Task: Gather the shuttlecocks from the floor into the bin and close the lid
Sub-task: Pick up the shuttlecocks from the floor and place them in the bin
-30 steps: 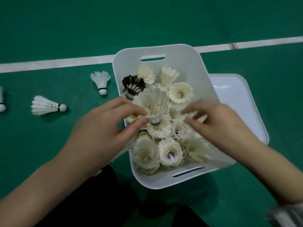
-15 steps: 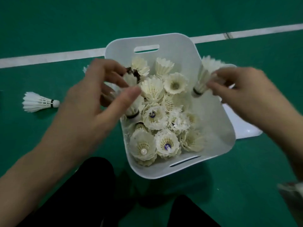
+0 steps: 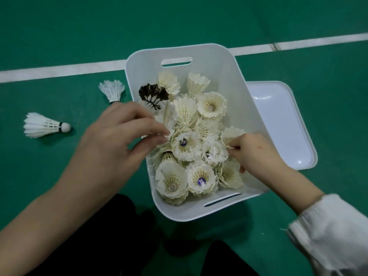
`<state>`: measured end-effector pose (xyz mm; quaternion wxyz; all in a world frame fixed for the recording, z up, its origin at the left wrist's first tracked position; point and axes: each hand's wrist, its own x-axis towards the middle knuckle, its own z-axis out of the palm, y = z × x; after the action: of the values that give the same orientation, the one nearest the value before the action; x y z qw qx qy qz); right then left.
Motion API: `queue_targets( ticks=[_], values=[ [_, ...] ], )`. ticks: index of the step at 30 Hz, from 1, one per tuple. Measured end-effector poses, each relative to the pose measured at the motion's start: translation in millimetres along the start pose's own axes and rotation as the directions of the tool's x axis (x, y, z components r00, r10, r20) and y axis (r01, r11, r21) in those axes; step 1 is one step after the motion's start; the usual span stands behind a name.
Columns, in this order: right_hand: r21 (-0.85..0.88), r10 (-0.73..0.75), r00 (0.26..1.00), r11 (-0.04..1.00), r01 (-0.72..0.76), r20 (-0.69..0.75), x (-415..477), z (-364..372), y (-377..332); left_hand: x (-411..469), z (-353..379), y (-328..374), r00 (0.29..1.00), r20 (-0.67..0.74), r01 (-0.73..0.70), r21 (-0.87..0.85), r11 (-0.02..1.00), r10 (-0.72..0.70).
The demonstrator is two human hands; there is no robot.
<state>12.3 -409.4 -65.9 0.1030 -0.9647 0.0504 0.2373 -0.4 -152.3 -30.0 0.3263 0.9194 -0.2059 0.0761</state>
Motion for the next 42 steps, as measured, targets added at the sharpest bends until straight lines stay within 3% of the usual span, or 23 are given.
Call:
queue_targets(
  ticks=[6,8,11,13,15,19,22,25,29,33,35,38,40,42],
  values=[
    [-0.015,0.054,0.995,0.999,-0.053,0.087,-3.0,-17.5,-7.0,0.4,-0.1,3.9,0.995,0.062,0.081,-0.054,0.995,-0.077],
    [-0.045,0.015,1.0,0.999,-0.016,-0.02,-14.4,-36.5,-15.7,0.9,-0.7,1.9,0.995,0.066,0.083,-0.058,0.995,-0.08],
    [0.137,-0.265,0.914,0.938,0.318,-0.307,-36.4,-61.0,-50.4,1.4,-1.8,-2.0,0.997,0.069,0.052,-0.083,0.995,-0.046],
    [0.264,-0.46,0.847,0.811,0.523,-0.265,-42.5,-60.9,-78.1,2.3,-2.2,-3.8,0.996,0.084,0.022,-0.102,0.995,-0.013],
    [0.276,-0.585,0.797,0.75,0.602,-0.147,-35.3,-45.6,-93.5,2.7,-2.5,-5.7,0.996,0.088,0.014,-0.124,0.992,-0.003],
    [0.213,-0.568,0.802,0.773,0.597,-0.186,-22.3,-31.5,-98.7,-2.2,-9.3,-14.4,0.994,0.109,-0.015,-0.123,0.992,0.028],
    [0.258,-0.519,0.83,0.789,0.558,-0.206,-25.1,-31.3,-91.8,-6.5,-26.8,-41.8,0.992,-0.028,0.117,-0.149,0.982,-0.122],
    [0.13,-0.557,0.828,0.818,0.56,-0.062,-27.7,-14.3,-85.8,-14.9,-36.2,-103.3,0.91,-0.182,0.363,-0.088,0.928,-0.373],
    [-0.035,-0.578,0.797,0.806,0.592,0.173,-23.2,24.8,-86.8,-42.5,-27.9,-193.4,0.748,-0.196,0.654,0.059,0.754,-0.634],
    [-0.138,-0.546,0.805,0.801,0.582,0.232,-14.4,25.4,-94.4,-62.8,-16.0,-237.7,0.663,-0.257,0.744,0.13,0.655,-0.703],
    [-0.173,-0.536,0.8,0.79,0.588,0.271,-14.8,19.7,-98.4,-65.2,-10.2,-252.4,0.601,-0.266,0.793,0.086,0.603,-0.754],
    [-0.09,-0.477,0.8,0.837,0.54,0.364,-15.6,-0.8,-103.2,-63.7,-2.6,-268.0,0.526,-0.219,0.838,-0.034,0.545,-0.822],
    [-0.033,-0.492,0.815,0.85,0.525,0.305,-13.4,-23.7,-112.5,-61.9,-0.2,-267.2,0.498,-0.179,0.847,-0.109,0.52,-0.848],
    [0.039,-0.534,0.831,0.844,0.535,0.155,-11.5,-47.7,-131.0,-60.6,0.5,-265.4,0.512,-0.175,0.83,-0.15,0.537,-0.841]
  ],
)
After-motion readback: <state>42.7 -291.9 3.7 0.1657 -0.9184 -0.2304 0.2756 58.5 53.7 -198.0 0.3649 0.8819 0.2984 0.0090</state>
